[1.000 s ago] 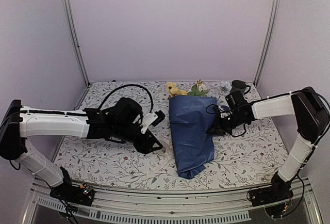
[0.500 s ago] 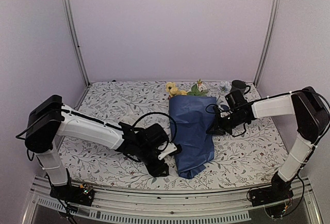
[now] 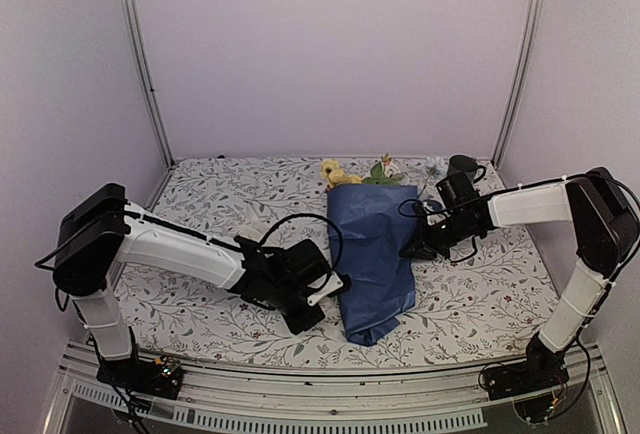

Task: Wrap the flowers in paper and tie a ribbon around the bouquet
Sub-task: Pick up the ribbon from the center of the board.

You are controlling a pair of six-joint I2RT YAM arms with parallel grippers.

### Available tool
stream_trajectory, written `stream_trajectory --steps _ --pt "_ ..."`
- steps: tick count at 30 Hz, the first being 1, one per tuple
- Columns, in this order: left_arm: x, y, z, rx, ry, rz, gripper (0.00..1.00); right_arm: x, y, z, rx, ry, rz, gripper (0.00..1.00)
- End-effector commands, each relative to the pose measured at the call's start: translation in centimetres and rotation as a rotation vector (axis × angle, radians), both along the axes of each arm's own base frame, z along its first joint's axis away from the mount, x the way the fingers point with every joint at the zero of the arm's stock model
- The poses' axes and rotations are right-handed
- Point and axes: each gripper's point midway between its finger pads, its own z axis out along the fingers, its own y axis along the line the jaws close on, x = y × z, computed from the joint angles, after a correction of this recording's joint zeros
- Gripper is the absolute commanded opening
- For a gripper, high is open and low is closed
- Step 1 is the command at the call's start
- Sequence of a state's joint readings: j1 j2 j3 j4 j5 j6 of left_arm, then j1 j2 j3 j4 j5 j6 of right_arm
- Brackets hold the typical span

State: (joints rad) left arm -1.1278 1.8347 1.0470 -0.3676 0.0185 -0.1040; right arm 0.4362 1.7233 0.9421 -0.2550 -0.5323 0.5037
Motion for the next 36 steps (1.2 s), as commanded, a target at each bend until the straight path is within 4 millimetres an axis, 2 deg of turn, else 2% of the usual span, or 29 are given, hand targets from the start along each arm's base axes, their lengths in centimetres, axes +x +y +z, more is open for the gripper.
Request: stream_trajectory --steps 1,6,8,10,13,16,20,23,25,27,30,32,36 --pt "0.3 1.1 -0.5 0.044 -0.036 0.009 0.00 0.8 0.3 0.8 0.003 -0.025 0.007 0.00" --pt "0.0 -0.7 1.6 -0.060 -0.039 -0.031 0.02 0.8 0.2 0.8 -0.003 -0.028 0.009 0.00" --pt "0.6 -1.1 1.8 -0.066 -0.063 -0.027 0.22 0.8 0.2 0.8 -0.002 -0.027 0.008 0.00" --pt "0.9 -1.5 1.3 -0.047 -0.064 -0.036 0.27 0.9 0.2 0.8 -0.003 -0.026 0.006 0.00" --pt "0.7 -1.8 -0.4 -0.003 -0.029 -0.051 0.28 0.8 0.2 0.9 -0.003 -0.027 0.006 0.00" --pt "0.9 -1.5 -1.5 0.032 -0.031 -0.044 0.25 0.8 0.2 1.0 -0.004 -0.029 0.006 0.00" --pt "1.3 -1.4 -1.6 0.054 -0.045 -0.036 0.00 0.8 0.1 0.8 -0.009 -0.026 0.007 0.00" --pt "0.6 -2.4 0.2 -0.011 -0.017 -0.063 0.00 0.9 0.3 0.9 -0.001 -0.024 0.014 0.00" --pt "-0.9 -3.8 2.9 -0.110 0.024 -0.141 0.00 1.0 0.7 1.4 0.020 -0.024 0.022 0.00" --pt "-3.2 -5.1 6.0 -0.233 0.064 -0.262 0.00 1.3 1.2 2.1 0.043 -0.030 0.028 0.00" --pt "-8.3 -6.2 11.1 -0.445 0.121 -0.515 0.00 1.8 1.6 3.1 0.067 -0.039 0.029 0.00" --pt "-10.1 -7.0 13.4 -0.547 0.113 -0.615 0.00 1.9 2.1 4.0 0.094 -0.043 0.033 0.00" --pt "-12.7 -10.3 14.8 -0.619 0.162 -0.770 0.00 2.2 3.6 5.9 0.152 -0.063 0.048 0.00"
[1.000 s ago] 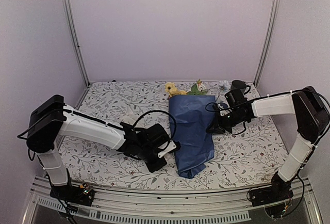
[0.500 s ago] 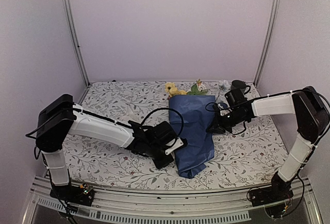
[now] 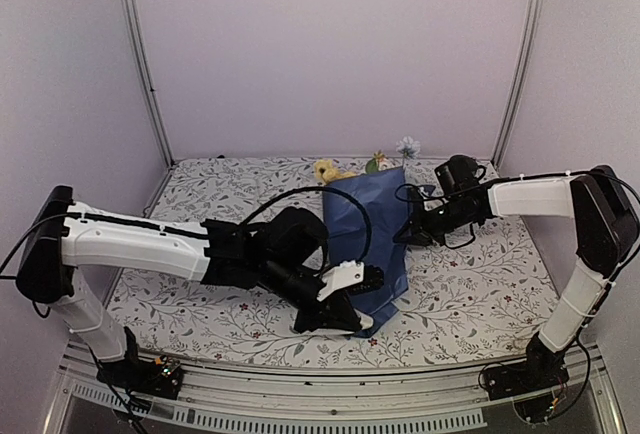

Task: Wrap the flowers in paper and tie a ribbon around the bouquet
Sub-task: Place the ribbon at the center of the board.

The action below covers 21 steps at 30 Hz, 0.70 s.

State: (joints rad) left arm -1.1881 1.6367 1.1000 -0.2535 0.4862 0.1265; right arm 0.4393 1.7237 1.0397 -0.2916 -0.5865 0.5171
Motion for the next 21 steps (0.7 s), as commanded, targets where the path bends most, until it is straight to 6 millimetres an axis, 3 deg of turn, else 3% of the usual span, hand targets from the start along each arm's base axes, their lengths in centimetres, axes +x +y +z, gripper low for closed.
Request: stream_trajectory --steps 1,7,11,17,21 --pt "-5.5 -4.1 1.6 -0.119 0.083 -0.324 0.00 0.8 2.3 2.9 0.093 -0.037 0.026 0.00" --pt "-7.4 -7.0 0.8 -0.104 0.118 -0.524 0.00 2.1 3.1 3.5 0.102 -0.040 0.007 0.00" --pt "-9.3 -8.4 2.4 -0.147 0.118 -0.656 0.00 2.7 3.2 2.6 0.086 -0.023 0.003 0.00" --pt "-10.4 -10.0 1.1 -0.174 0.200 -0.762 0.00 2.7 3.7 0.6 0.089 0.044 0.016 0.00" --pt "-10.8 -10.3 0.5 -0.134 0.283 -0.812 0.00 4.4 4.2 2.3 0.121 0.033 0.020 0.00"
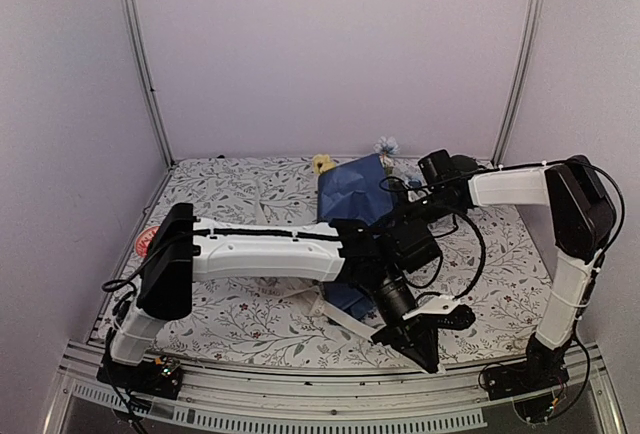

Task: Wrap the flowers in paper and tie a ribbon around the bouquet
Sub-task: Place the ribbon at the center of the board.

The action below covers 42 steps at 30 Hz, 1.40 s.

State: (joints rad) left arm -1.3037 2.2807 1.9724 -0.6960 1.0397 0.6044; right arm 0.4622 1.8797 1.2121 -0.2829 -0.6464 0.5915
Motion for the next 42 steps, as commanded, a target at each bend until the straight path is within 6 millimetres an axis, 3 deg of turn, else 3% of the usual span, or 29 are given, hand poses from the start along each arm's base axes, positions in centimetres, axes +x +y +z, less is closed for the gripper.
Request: stream_trajectory --steps 1,5,9,13,17,19,21,23,28,31,34,40,42 --pt "-1.7 1.2 -1.6 0.101 0.096 -0.108 0.00 1.9 0.7 2.2 0.054 -0.021 0.005 0.00" --pt "-2.4 1.3 -0.8 0.076 0.074 -0.131 0.00 3.0 0.4 2.8 0.067 -0.012 -0.007 0.00" --pt "-4.6 2.6 2.4 -0.002 0.070 -0.200 0.00 3.6 0.2 3.0 0.064 -0.006 -0.019 0.00" --pt "-4.6 2.2 2.3 -0.044 0.020 -0.169 0.00 3.8 0.3 3.2 0.067 -0.002 -0.012 0.00" --pt "-3.0 0.4 -1.0 0.022 0.019 -0.115 0.00 3.9 0.3 3.6 0.056 -0.008 -0.011 0.00" --pt "-0.5 -1.6 -2.4 0.059 -0.001 -0.015 0.00 3.8 0.2 3.5 0.052 -0.004 -0.009 0.00" --pt "3.6 -4.7 -4.4 0.047 -0.113 0.187 0.00 3.6 0.2 3.5 0.051 0.001 -0.004 0.00" --pt "7.6 -6.4 -5.0 0.022 -0.210 0.350 0.00 3.3 0.1 3.6 0.049 0.005 0.000 0.00" --pt "15.7 -8.5 -0.3 -0.139 -0.314 0.653 0.00 2.5 0.1 3.8 0.041 0.015 0.053 0.00" --pt "20.7 -8.5 3.5 -0.253 -0.369 0.856 0.00 1.9 0.0 3.6 0.029 0.007 0.097 0.00" --pt "22.7 -8.6 6.2 -0.325 -0.357 0.907 0.00 1.5 -0.1 3.4 0.021 -0.006 0.131 0.00" --pt "26.2 -9.1 8.2 -0.402 -0.315 1.063 0.00 0.9 -0.2 3.0 0.012 -0.004 0.175 0.00" --pt "26.5 -9.0 9.0 -0.422 -0.256 1.075 0.00 0.8 -0.3 2.7 0.006 0.001 0.181 0.00"
